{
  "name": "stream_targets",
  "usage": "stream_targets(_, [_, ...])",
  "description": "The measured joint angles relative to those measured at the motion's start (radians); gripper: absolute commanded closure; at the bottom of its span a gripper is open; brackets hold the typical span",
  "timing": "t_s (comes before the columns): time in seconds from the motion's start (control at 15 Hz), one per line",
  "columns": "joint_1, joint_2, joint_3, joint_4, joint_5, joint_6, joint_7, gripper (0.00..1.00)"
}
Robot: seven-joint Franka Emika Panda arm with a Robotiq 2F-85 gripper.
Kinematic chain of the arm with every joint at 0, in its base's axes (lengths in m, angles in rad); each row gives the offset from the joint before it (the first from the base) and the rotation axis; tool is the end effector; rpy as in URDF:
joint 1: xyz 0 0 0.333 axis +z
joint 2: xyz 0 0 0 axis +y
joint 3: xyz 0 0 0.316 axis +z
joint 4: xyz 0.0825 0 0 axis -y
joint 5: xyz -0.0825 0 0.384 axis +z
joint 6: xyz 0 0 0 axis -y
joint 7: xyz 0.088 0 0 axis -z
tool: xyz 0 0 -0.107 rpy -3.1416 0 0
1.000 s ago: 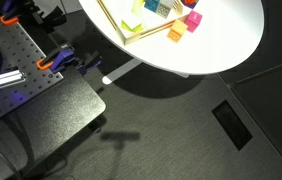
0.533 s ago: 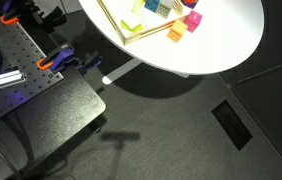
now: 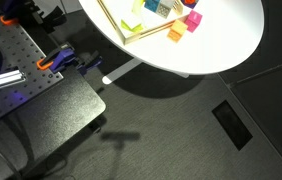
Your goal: Take the green block off of the tray
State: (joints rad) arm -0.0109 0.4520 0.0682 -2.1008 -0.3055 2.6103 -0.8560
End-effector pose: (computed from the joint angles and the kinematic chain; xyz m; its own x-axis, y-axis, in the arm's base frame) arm 0.5861 0.0399 0.2062 0.3982 0.9141 -0.0761 0.9134 -0.3876 0.1241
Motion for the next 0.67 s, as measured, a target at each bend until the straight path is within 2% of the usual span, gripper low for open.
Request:
stream_targets(0.6, [0.038,-0.026,0.035,0.007,0.007,-0.012,0.066,0.70])
stream_targets(0.67, [0.040,-0.026,0.042,0.008,0.009,-0.012,0.072,0.40])
